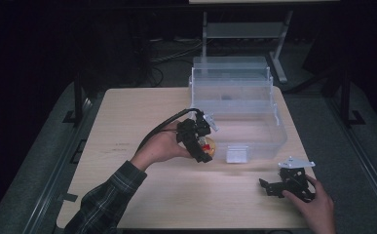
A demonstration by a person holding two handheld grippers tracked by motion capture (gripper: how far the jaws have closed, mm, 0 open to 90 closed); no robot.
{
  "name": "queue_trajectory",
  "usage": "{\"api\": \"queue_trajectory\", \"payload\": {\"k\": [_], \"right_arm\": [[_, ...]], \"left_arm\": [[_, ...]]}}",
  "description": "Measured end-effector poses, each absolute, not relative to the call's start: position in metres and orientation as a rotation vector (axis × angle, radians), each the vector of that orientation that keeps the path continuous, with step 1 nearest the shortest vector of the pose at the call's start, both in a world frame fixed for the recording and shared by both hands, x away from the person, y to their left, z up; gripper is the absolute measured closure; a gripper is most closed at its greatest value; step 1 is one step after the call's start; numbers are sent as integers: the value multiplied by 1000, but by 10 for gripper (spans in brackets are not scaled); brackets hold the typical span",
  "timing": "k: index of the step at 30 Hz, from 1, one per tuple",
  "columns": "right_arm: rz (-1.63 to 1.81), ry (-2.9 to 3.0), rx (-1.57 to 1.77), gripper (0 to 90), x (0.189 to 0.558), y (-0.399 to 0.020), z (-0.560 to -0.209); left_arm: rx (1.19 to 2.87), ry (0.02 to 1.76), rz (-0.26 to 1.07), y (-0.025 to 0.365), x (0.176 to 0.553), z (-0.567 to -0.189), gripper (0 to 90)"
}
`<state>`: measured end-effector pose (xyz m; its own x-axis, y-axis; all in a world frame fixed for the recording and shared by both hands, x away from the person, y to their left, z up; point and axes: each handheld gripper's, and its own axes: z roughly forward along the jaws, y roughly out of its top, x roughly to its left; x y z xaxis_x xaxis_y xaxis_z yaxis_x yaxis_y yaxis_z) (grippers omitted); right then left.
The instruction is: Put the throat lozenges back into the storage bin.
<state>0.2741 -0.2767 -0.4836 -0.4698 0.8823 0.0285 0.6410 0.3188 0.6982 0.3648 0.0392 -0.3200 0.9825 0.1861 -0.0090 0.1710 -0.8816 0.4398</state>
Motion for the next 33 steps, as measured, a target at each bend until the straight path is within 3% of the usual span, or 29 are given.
{"api": "queue_trajectory", "payload": {"k": [33], "right_arm": [[932,2232,1359,0,274,-277,-484]], "left_arm": [[2706,372,76,32,421,-312,196]]}}
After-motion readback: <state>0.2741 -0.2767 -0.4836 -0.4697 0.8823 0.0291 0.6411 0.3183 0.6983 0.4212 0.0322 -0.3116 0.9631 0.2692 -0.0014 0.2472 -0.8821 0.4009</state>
